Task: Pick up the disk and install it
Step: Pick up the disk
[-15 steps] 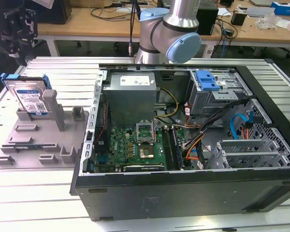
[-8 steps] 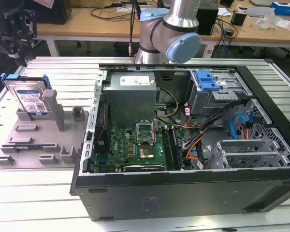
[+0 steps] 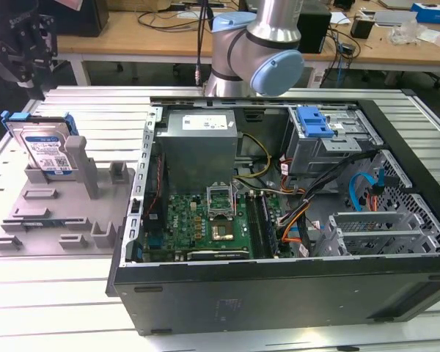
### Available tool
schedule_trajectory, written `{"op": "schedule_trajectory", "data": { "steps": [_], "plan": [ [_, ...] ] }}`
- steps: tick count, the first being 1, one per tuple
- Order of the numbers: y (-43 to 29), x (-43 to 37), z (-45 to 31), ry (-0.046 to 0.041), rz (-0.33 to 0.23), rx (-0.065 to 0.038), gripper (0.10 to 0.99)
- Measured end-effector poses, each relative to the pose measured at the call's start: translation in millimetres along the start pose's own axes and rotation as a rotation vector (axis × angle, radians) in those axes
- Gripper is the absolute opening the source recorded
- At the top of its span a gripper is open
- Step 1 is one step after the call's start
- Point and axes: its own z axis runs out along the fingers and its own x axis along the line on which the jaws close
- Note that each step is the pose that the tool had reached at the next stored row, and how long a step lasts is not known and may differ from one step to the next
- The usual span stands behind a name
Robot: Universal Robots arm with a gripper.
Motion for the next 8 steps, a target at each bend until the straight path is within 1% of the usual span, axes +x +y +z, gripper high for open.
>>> {"op": "schedule_trajectory", "data": {
  "steps": [2,3,4,5,8],
  "plan": [
    [0.4,-1.4,0.4,0.0008,-0.046,0.0,0.424],
    [2.8,-0.8,1.4,0.001,-0.053,0.0,0.424],
    [8.3,0.4,2.4,0.0011,-0.054,0.0,0.424],
    [12.1,1.3,3.2,0.001,-0.054,0.0,0.424],
    [20.9,3.4,5.0,0.0009,-0.057,0.0,0.424]
  ]
}}
